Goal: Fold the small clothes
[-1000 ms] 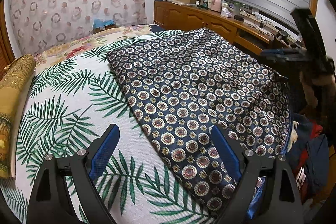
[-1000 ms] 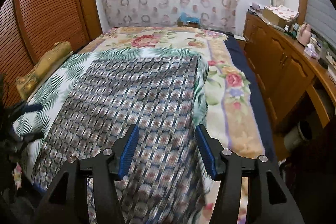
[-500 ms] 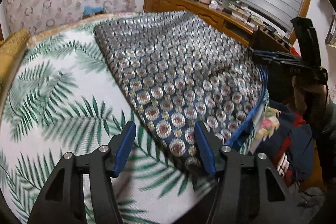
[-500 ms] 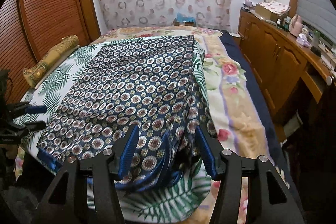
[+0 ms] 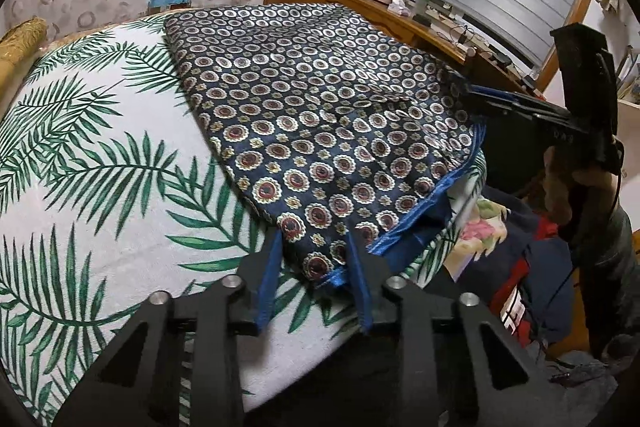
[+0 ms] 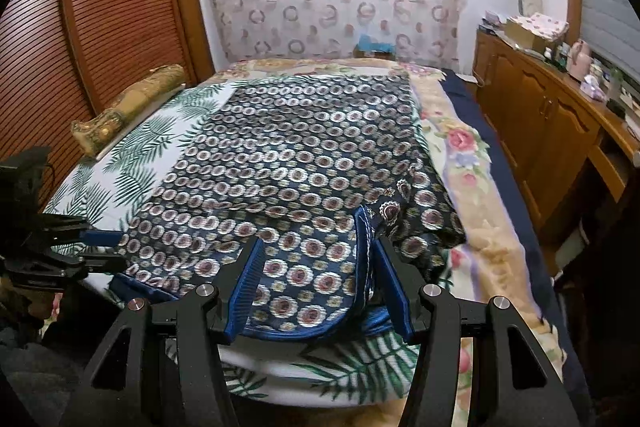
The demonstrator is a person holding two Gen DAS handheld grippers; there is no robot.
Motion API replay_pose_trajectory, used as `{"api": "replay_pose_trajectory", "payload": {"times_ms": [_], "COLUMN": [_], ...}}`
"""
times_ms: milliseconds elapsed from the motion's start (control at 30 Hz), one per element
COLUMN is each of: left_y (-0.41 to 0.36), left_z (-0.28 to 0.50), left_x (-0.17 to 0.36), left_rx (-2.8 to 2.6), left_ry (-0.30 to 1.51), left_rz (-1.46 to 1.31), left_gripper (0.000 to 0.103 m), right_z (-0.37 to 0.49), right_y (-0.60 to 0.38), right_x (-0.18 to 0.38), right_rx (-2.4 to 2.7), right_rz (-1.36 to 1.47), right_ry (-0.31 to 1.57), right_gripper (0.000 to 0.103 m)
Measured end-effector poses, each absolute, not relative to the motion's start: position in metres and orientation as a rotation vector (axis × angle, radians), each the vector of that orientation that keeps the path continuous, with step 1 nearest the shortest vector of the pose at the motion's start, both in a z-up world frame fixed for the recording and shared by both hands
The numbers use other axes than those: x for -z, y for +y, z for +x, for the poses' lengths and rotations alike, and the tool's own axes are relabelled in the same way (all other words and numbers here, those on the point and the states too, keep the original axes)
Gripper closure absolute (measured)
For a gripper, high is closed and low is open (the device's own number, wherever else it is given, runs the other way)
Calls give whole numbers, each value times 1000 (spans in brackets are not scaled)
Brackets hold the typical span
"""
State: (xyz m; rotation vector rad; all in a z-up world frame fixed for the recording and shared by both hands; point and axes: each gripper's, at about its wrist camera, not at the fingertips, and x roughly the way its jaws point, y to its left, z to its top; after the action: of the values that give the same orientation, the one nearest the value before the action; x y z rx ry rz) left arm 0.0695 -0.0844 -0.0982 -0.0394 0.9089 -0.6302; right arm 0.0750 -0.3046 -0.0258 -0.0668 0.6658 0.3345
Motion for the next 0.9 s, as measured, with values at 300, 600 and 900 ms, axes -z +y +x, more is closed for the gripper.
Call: {"api": "replay_pose_trajectory", "payload": {"times_ms": [300,600,900], "left_y": [-89,-103,-108], "left_z": [73,103,131], "left_x": [64,24,27], "left_rx": [685,710,679], "left_ry": [809,714,715], "left_rz": [-97,-90,-98], "left_gripper": [98,99,99], "right_z": [60,43,43], "right_y": [-284,-274,-258], "right_x": [21,11,45], "right_rx": [-404,-422,-501], "right_rz": [-107,-162,-212], "right_ry": [653,594,674], "right_gripper": [42,35,32]}}
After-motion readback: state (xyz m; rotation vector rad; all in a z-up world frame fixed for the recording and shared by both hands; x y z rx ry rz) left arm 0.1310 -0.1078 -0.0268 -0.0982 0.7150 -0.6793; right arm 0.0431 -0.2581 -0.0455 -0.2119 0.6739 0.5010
